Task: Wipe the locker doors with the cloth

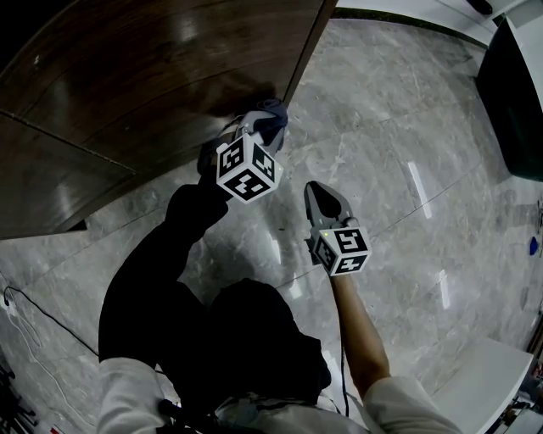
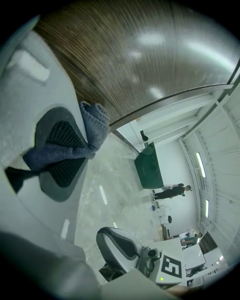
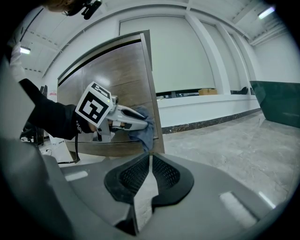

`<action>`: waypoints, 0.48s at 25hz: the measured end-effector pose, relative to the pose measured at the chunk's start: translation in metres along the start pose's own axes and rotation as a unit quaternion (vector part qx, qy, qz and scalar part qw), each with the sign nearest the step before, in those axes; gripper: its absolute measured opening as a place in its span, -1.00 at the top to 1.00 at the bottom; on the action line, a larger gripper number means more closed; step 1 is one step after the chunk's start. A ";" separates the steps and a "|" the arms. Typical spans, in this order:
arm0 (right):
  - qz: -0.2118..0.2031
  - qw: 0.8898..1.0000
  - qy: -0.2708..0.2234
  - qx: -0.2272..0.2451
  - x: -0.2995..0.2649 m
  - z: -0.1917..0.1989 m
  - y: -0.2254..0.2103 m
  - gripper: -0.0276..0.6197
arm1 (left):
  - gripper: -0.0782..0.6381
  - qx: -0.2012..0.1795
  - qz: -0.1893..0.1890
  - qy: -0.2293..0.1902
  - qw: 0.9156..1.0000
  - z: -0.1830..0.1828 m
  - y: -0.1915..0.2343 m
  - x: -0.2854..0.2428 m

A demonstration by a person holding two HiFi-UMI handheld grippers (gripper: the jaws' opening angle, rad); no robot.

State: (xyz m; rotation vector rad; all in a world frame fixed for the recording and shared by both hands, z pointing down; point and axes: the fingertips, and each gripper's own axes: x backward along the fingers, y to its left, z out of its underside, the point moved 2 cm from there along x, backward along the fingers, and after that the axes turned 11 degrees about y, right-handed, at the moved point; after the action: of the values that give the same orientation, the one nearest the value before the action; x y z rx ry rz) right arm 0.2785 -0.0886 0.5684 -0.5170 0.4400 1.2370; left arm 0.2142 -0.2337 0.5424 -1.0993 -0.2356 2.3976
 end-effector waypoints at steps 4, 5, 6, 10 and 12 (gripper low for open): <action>0.000 1.000 -0.005 0.005 0.001 -0.004 0.003 0.84 | 0.59 0.012 -0.008 -0.024 1.000 -0.004 0.000 0.017; 0.000 1.000 -0.007 0.007 0.001 -0.006 0.005 0.84 | 0.59 0.018 -0.009 -0.031 0.999 -0.004 0.001 0.022; 0.000 1.000 -0.008 0.008 0.001 -0.007 0.007 0.84 | 0.59 0.025 -0.011 -0.038 0.999 -0.004 0.001 0.028; 0.000 1.000 -0.013 0.016 0.003 -0.013 0.015 0.84 | 0.60 0.044 -0.012 -0.069 0.997 -0.005 0.000 0.058; 0.002 1.000 -0.014 0.020 0.004 -0.016 0.019 0.84 | 0.60 0.046 -0.013 -0.088 0.995 -0.006 -0.002 0.079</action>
State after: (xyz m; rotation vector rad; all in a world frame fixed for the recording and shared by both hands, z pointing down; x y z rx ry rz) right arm 0.2604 -0.0899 0.5504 -0.4637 0.4411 1.2347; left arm 0.1755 -0.1928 0.4859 -0.8399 -0.1942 2.4569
